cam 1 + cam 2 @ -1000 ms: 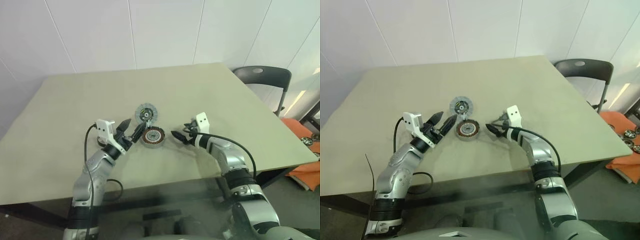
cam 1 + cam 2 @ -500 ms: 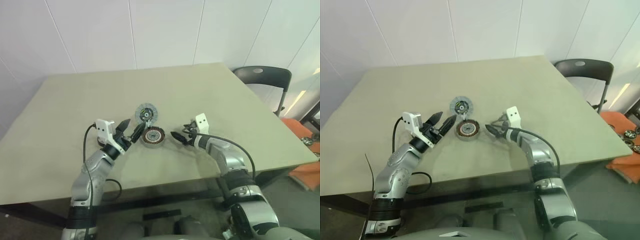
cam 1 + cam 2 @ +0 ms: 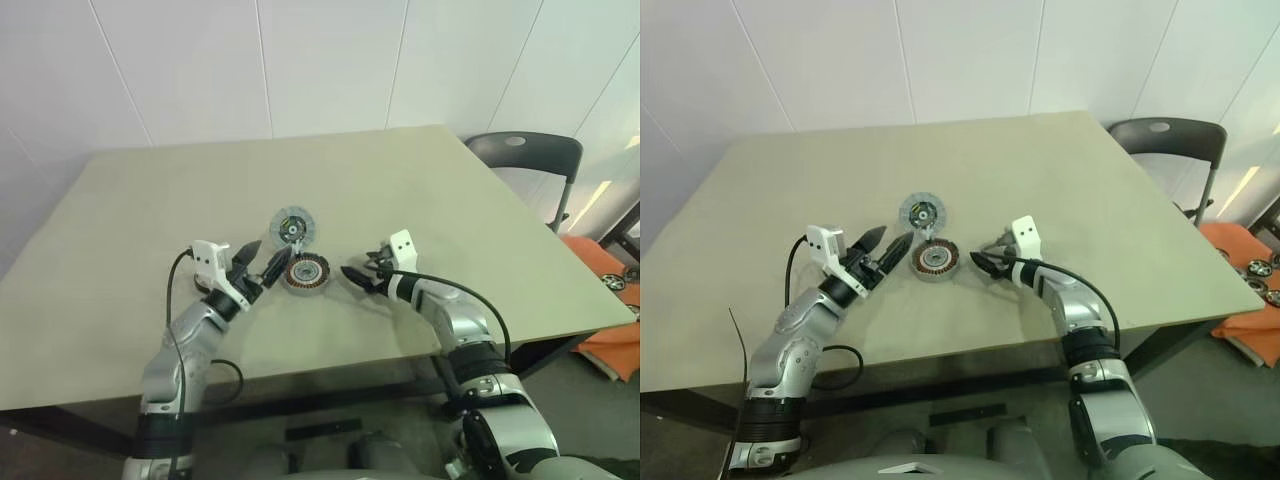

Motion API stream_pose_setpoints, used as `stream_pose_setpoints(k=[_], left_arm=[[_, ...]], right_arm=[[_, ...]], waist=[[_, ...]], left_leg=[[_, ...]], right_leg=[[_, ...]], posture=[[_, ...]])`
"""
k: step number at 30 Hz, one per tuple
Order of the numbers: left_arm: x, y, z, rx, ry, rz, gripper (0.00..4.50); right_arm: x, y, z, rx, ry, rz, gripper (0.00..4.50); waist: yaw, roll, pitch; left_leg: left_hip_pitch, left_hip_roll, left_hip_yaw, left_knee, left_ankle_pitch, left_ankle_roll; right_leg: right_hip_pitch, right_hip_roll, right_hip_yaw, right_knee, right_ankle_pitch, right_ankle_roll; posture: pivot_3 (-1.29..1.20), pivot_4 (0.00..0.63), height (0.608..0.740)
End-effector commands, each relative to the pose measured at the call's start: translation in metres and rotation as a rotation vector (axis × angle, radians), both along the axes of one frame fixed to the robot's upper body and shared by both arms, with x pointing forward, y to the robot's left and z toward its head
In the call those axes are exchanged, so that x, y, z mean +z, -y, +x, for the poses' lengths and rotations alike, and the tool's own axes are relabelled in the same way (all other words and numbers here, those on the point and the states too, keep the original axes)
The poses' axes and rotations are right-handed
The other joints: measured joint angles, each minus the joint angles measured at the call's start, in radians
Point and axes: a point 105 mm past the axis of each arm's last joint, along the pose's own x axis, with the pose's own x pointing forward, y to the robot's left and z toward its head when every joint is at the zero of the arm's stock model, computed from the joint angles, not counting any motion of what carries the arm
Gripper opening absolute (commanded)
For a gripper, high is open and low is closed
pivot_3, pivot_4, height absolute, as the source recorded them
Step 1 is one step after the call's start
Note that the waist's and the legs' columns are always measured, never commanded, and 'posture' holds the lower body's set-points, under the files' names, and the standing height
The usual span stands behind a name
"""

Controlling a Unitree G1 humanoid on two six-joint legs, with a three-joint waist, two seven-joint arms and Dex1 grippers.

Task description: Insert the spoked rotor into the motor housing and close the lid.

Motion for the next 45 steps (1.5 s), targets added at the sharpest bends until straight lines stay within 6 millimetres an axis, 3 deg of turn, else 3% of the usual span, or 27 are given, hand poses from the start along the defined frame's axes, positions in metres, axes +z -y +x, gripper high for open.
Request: stream_pose_setpoints(k=[1,45], left_arm=[[0.0158,0.0037,-0.0014,-0.010,0.061,-0.006,4.18],[0.0140,0.0037,0.0005,0.003,0.053,-0.018,4.18]], right_arm=[[0.0167,-0.0022,0.0029,0.010,0.060,0.008,4.44],[0.0153,-0.0015,0.0037,0.011,0.052,-0.002,4.44]], waist=[[0.000,0.000,0.000],[0.000,0.000,0.000]], left_leg=[[0.000,0.000,0.000,0.000,0.000,0.000],[0.000,0.000,0.000,0.000,0.000,0.000]], right_leg=[[0.000,0.000,0.000,0.000,0.000,0.000],[0.000,0.000,0.000,0.000,0.000,0.000]], posture=[[0.00,0.000,0.740],[0.00,0.000,0.740]])
